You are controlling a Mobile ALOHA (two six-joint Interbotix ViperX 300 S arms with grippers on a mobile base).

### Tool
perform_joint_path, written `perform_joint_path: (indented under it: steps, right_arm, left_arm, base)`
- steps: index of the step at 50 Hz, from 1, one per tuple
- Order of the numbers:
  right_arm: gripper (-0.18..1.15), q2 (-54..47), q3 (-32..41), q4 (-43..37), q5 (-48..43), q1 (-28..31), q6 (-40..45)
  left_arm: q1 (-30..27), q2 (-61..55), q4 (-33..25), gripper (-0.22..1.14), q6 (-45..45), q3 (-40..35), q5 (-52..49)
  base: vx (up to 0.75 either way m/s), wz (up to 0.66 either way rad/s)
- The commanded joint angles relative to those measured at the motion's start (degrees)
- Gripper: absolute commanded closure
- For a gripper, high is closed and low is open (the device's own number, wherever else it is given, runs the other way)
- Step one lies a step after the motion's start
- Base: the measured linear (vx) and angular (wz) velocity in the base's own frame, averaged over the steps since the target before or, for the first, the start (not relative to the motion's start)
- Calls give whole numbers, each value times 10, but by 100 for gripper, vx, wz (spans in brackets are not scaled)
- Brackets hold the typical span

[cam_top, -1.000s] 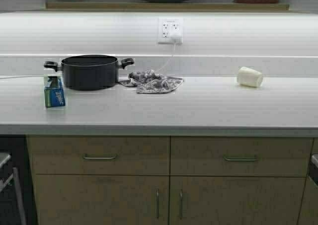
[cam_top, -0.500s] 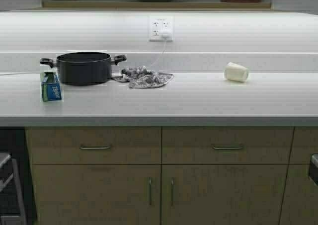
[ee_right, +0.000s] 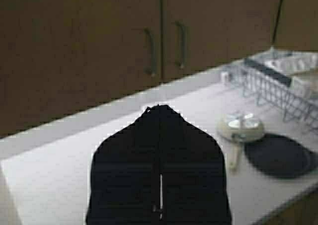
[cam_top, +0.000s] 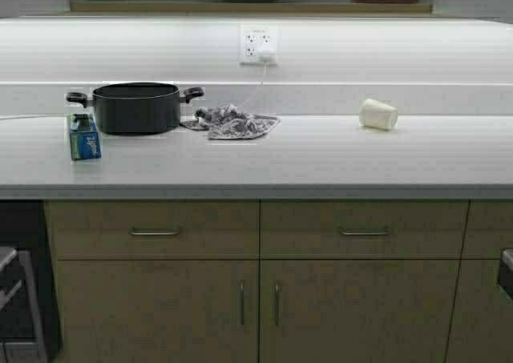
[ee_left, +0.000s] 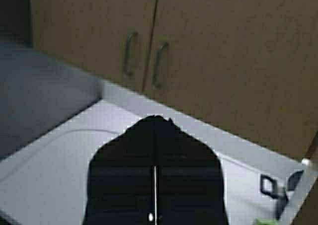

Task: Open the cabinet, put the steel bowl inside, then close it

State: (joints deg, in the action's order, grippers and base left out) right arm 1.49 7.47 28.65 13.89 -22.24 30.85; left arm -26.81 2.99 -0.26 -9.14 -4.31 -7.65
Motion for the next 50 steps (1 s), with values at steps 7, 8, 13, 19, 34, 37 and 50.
perform_joint_path:
  steps: [7, 8, 13, 19, 34, 37, 50]
  right_arm:
    - [91, -36, 50, -34, -2, 31, -2]
    - [91, -39, 51, -34, -2, 35, -3]
    - [91, -46, 51, -35, -2, 54, -4]
    - [91, -40, 44, -34, 0, 76, -4]
    - [91, 23, -4, -28, 3, 163, -18]
    - [91, 35, -18, -28, 4, 185, -29]
    - [91, 123, -132, -26, -3, 280, -73]
  left_arm:
    - [45, -54, -10, 87, -3, -56, 5]
    - [50, -54, -10, 87, -3, -55, 5]
    - [70, -56, -10, 87, -3, -52, 5]
    - [91, -47, -10, 87, -2, -40, 6]
    - [168, 36, -4, 87, 2, 33, 17]
    - [179, 60, -4, 87, 3, 57, 20]
    - [221, 159, 25, 87, 4, 196, 42]
  base:
    - [1, 0]
    - [1, 0]
    - [2, 0]
    - [3, 1]
    - [2, 1]
    - [1, 0]
    - [0, 0]
